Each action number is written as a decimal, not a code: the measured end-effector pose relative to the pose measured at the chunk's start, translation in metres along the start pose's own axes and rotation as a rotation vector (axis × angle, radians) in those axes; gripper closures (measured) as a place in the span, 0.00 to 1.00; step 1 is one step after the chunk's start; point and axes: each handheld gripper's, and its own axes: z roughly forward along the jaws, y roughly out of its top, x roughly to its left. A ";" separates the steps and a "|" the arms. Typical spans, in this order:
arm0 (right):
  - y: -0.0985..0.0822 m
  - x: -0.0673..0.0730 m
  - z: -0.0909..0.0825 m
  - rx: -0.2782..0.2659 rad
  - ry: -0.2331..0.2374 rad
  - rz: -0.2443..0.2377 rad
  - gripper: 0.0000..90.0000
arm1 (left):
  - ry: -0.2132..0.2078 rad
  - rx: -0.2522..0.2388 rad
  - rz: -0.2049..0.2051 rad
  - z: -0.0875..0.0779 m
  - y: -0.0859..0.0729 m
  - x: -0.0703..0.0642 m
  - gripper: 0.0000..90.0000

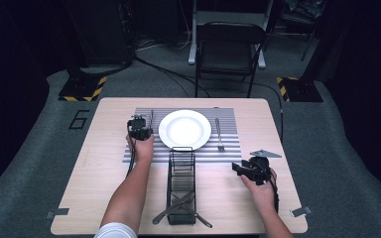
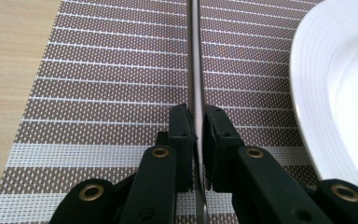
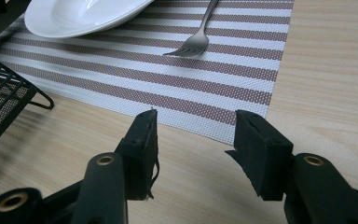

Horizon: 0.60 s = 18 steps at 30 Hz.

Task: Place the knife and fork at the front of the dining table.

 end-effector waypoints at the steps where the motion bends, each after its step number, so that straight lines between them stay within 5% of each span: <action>1: 0.000 0.000 0.000 -0.001 -0.001 0.000 0.55 | -0.001 0.002 0.001 0.000 0.000 0.000 0.91; 18: 0.000 0.000 0.001 0.003 0.003 0.001 0.55 | 0.006 -0.005 0.007 0.000 -0.001 -0.001 0.91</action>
